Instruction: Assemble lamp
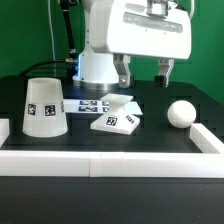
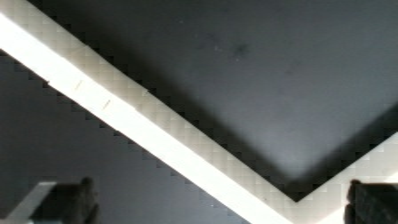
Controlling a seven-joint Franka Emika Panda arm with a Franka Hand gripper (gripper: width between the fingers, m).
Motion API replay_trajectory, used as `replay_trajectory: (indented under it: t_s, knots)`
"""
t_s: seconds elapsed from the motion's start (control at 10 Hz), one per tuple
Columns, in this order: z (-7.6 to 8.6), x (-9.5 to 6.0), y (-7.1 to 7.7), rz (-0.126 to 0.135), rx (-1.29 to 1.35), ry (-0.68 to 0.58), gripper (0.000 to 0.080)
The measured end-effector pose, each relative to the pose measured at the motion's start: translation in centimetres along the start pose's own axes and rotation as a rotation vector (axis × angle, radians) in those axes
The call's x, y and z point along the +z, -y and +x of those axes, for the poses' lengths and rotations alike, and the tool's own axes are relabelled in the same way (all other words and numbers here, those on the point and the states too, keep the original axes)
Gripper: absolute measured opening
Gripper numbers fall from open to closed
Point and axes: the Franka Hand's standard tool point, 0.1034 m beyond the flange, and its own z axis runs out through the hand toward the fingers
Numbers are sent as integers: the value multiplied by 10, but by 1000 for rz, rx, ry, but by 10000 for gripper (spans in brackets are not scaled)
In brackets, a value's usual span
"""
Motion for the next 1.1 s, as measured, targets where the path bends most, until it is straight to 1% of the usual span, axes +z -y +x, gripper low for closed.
replay_trajectory:
  t_s: [0.6, 0.7, 0.9, 1.0, 1.1]
  knots:
    - [-2, -1, 0, -1, 2, 0, 700]
    - [-18, -2, 3, -6, 32, 4, 700]
    - [-53, -3, 10, -5, 96, 29, 700]
    - [-59, -4, 11, -4, 190, 31, 700]
    - [-58, -5, 12, -6, 277, 28, 700]
